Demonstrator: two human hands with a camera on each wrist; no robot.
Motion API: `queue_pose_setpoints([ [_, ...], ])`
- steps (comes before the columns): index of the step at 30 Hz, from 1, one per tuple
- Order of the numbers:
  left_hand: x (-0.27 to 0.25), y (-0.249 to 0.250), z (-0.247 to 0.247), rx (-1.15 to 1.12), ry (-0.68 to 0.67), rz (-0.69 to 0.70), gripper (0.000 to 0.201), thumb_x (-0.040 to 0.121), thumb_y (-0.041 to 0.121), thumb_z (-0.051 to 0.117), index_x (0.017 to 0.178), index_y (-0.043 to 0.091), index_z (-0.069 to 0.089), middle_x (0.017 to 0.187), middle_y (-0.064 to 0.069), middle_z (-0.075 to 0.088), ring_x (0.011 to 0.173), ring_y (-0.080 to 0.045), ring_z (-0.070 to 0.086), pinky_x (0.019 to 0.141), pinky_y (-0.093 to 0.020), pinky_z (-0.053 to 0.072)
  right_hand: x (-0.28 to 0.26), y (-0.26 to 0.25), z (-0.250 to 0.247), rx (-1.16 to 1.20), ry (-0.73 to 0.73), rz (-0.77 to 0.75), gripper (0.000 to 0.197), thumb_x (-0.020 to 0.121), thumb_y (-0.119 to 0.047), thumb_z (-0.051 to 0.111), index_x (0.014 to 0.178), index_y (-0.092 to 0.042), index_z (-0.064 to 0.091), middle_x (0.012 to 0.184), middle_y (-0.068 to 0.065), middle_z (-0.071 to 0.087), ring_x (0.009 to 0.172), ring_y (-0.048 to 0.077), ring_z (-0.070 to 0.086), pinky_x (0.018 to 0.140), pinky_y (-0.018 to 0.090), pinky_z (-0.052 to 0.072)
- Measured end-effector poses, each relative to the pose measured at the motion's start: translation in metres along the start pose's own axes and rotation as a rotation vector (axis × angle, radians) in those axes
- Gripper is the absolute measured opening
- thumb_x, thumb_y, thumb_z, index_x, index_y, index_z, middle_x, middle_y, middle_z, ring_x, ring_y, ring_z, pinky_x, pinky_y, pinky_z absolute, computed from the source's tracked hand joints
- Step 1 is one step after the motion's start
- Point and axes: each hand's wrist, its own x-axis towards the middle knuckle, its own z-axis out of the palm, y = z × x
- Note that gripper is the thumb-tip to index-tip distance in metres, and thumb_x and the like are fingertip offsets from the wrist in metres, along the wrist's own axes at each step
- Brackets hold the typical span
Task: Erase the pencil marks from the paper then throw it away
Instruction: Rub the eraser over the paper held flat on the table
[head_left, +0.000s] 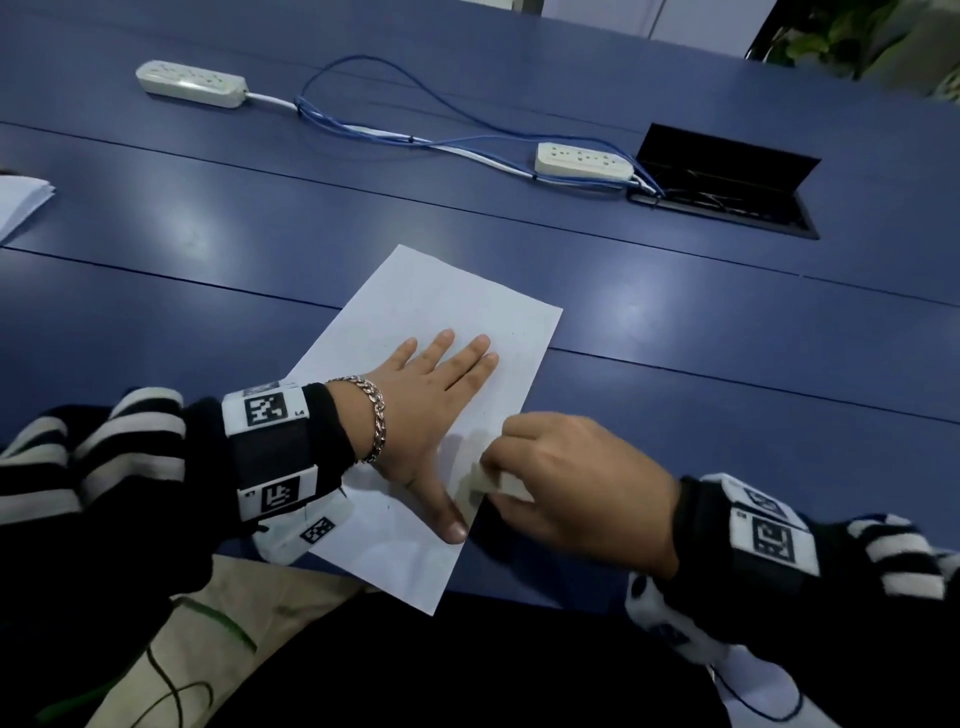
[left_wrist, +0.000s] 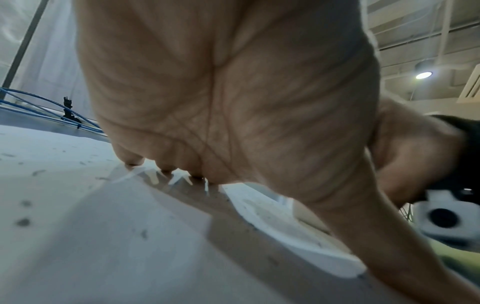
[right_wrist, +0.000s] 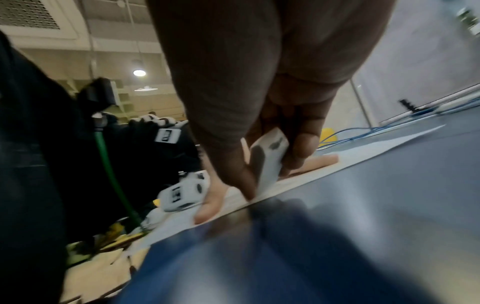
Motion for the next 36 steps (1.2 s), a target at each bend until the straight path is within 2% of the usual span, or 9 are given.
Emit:
queue_pose_setpoints([
  [5, -0.002, 0.001, -0.003, -0.016, -0.011, 0.008, 0.174, 0.041, 0.102, 0.065, 0.156, 0.019, -0.036, 0.164, 0.003, -0.042, 0.153, -0.032, -0.034, 0.127, -0.056, -0.009, 0.020, 0.048, -0.016, -0.030, 0.129, 0.178, 0.030, 0.088, -0.047, 0.059, 0.101, -0.022, 0.070, 0.095, -0.003, 0.067, 0.089, 0.023, 0.063, 0.080, 0.039, 0.053],
  [9, -0.006, -0.007, -0.016, -0.116, -0.027, 0.044, 0.163, 0.054, 0.095, 0.069, 0.157, 0.022, -0.034, 0.166, 0.004, -0.037, 0.154, -0.029, -0.032, 0.128, -0.049, -0.010, 0.021, 0.072, -0.040, -0.001, 0.219, 0.272, 0.033, 0.087, -0.046, 0.068, 0.107, -0.022, 0.075, 0.099, -0.006, 0.073, 0.092, 0.016, 0.065, 0.083, 0.028, 0.048],
  [13, 0.006, -0.018, -0.028, -0.086, 0.063, 0.014, 0.160, 0.053, 0.097, 0.067, 0.161, 0.023, -0.025, 0.169, 0.003, -0.032, 0.156, -0.033, -0.027, 0.127, -0.052, -0.008, 0.034, 0.067, -0.037, -0.014, 0.161, 0.229, 0.036, 0.085, -0.050, 0.060, 0.107, -0.024, 0.074, 0.099, -0.006, 0.072, 0.092, 0.019, 0.063, 0.084, 0.038, 0.051],
  [17, 0.016, -0.018, -0.020, -0.061, -0.007, 0.005, 0.165, 0.046, 0.100, 0.067, 0.160, 0.028, -0.028, 0.167, 0.005, -0.035, 0.155, -0.037, -0.027, 0.125, -0.057, -0.008, 0.043, 0.061, -0.023, -0.024, 0.150, 0.201, 0.032, 0.087, -0.050, 0.058, 0.101, -0.025, 0.070, 0.092, -0.005, 0.064, 0.090, 0.022, 0.061, 0.081, 0.037, 0.051],
  [22, 0.018, -0.016, -0.016, -0.037, -0.029, -0.009, 0.168, 0.046, 0.098, 0.069, 0.158, 0.025, -0.032, 0.166, 0.002, -0.039, 0.153, -0.040, -0.029, 0.125, -0.061, -0.007, 0.026, 0.035, -0.016, -0.001, -0.009, -0.010, 0.021, 0.089, -0.040, 0.058, 0.091, -0.021, 0.067, 0.084, -0.006, 0.058, 0.076, 0.019, 0.058, 0.070, 0.036, 0.051],
  [27, 0.019, -0.016, -0.015, -0.052, -0.044, -0.028, 0.171, 0.041, 0.100, 0.069, 0.156, 0.028, -0.034, 0.165, 0.005, -0.040, 0.153, -0.039, -0.030, 0.125, -0.062, -0.006, 0.048, 0.071, -0.035, -0.088, 0.104, 0.144, 0.030, 0.090, -0.048, 0.060, 0.099, -0.022, 0.069, 0.092, -0.003, 0.061, 0.087, 0.024, 0.061, 0.077, 0.035, 0.050],
  [29, 0.020, -0.015, -0.017, -0.039, -0.053, -0.039, 0.172, 0.041, 0.099, 0.069, 0.156, 0.027, -0.035, 0.164, 0.003, -0.041, 0.153, -0.042, -0.030, 0.125, -0.063, -0.005, 0.041, 0.056, -0.031, -0.101, 0.106, 0.064, 0.027, 0.091, -0.044, 0.055, 0.093, -0.019, 0.065, 0.090, -0.002, 0.059, 0.083, 0.024, 0.060, 0.073, 0.036, 0.051],
  [32, 0.020, -0.013, -0.020, -0.014, -0.070, -0.055, 0.173, 0.041, 0.098, 0.071, 0.155, 0.026, -0.037, 0.163, -0.001, -0.044, 0.151, -0.047, -0.030, 0.126, -0.064, -0.004, 0.024, 0.030, -0.022, -0.077, -0.039, -0.082, 0.018, 0.089, -0.031, 0.053, 0.087, -0.016, 0.063, 0.084, -0.001, 0.058, 0.076, 0.022, 0.056, 0.065, 0.034, 0.049],
  [36, 0.020, -0.014, -0.019, -0.039, -0.064, -0.048, 0.173, 0.039, 0.099, 0.071, 0.155, 0.030, -0.036, 0.163, 0.002, -0.043, 0.152, -0.046, -0.029, 0.125, -0.065, -0.004, 0.039, 0.069, -0.037, -0.120, 0.044, 0.106, 0.024, 0.089, -0.040, 0.059, 0.091, -0.017, 0.066, 0.088, -0.001, 0.059, 0.083, 0.025, 0.060, 0.074, 0.040, 0.051],
])
